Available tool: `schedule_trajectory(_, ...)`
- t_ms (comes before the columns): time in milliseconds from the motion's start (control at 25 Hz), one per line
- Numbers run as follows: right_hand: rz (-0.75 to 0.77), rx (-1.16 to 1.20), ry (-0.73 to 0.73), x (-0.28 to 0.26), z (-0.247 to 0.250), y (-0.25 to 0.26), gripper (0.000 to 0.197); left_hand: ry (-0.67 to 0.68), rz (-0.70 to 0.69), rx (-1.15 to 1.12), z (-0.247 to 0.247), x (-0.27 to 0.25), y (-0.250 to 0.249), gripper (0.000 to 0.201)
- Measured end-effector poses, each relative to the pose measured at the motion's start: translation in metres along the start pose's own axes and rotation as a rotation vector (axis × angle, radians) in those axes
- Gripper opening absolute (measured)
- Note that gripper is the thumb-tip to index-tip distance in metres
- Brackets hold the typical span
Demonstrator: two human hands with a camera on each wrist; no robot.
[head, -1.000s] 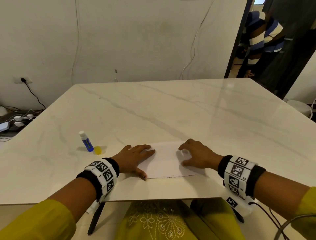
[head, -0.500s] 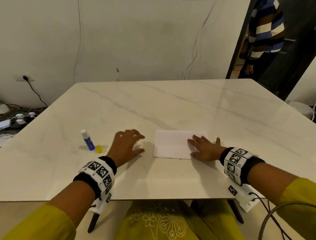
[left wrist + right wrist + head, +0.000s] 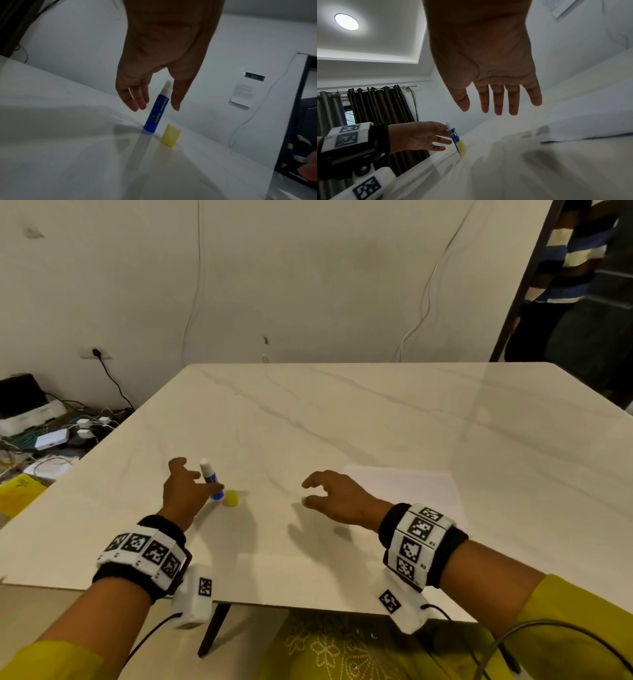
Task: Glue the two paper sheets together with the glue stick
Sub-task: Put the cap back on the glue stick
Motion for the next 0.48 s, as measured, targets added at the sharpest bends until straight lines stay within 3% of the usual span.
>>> schedule_trajectory(120,-0.008,0.076,0.024,0.005,-0.009,0.001,0.039,0.024,0.001,-0.014,-0.008,0.006,0.009,0.069)
schedule_trajectory(280,-0.029,0.248,-0.053,0.006,0.002,-0.011,0.032,-0.04,-0.079,0.037,0.0,0.006,-0.001,0.03)
schedule_trajectory(400,0.004,0.445,-0.101,0.004,0.009,-0.008,0.028,-0.059,-0.21,-0.013,0.005,-0.009,-0.041,0.014)
schedule_trajectory(480,0.041,0.561,-0.096,0.003,0.01,0.0,0.033,0.035,-0.342,-0.109,-0.004,-0.029,-0.084,0.017)
Point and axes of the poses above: each hand's wrist, its own x-axis towards the middle knuckle, its own z-axis out of the back of the hand, y = z × x, the point moved 10 cm from there along x, towards the middle knuckle, and after that the axes turned 9 degrees about x, right-handed, at the moved point
